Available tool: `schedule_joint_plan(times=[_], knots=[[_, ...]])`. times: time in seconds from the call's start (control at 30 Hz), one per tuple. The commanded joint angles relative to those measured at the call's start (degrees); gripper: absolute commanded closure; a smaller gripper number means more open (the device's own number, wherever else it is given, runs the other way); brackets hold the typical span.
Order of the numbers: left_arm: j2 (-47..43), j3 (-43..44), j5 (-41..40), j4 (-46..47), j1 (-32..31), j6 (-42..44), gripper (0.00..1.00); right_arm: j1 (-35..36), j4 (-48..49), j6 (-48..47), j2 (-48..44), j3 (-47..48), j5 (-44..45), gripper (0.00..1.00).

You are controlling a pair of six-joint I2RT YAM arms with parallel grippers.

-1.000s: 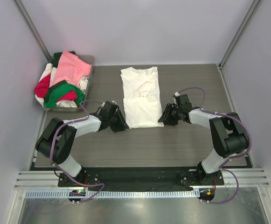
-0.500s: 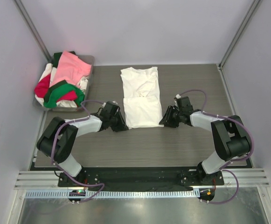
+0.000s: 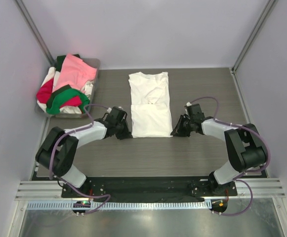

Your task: Fold and stack the t-shirts

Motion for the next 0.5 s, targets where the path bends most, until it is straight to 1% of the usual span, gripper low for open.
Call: schedule_joint_plan(times=[0.0, 0.2, 0.3, 0.33, 0.37, 0.4, 0.43, 0.47], knots=[[-5.4, 1.5, -4.0, -6.3, 0.0, 2.4, 0.99, 0.1, -5.4, -1.2, -4.3, 0.6, 1.6, 0.99], [-11.8, -2.2, -2.9, -7.2, -1.1, 0.8, 1.0, 0.2, -6.8, 0.4, -9.7, -2.2, -0.9, 0.99], [-16.8, -4.2, -3.2, -10.1, -2.8, -1.5, 1.0, 0.9, -9.6, 1.4, -15.0, -3.8, -1.1, 0.99], [-18.4, -4.5, -3.1, -11.4, -3.9, -2.4, 1.0, 1.4, -12.2, 1.6, -16.6, -4.1, -0.8, 0.99], [-20.0, -4.7, -3.2, -12.5, -4.8, -3.2, 1.0, 1.7, -13.7, 1.8, -20.4, -4.5, -0.5, 0.99], [-23.8, -5.2, -4.1, -13.6, -5.9, -5.0, 1.0, 2.1, -15.3, 2.4, -22.4, -4.8, -0.3, 0.99], [-25.7, -5.3, -4.7, -16.2, -8.1, -5.9, 1.0, 2.8, -18.8, 2.8, -24.8, -5.1, 0.2, 0.99], [-27.7, -5.6, -5.0, -17.2, -9.4, -7.0, 1.0, 3.2, -20.5, 3.4, -28.9, -5.5, 0.9, 0.99]])
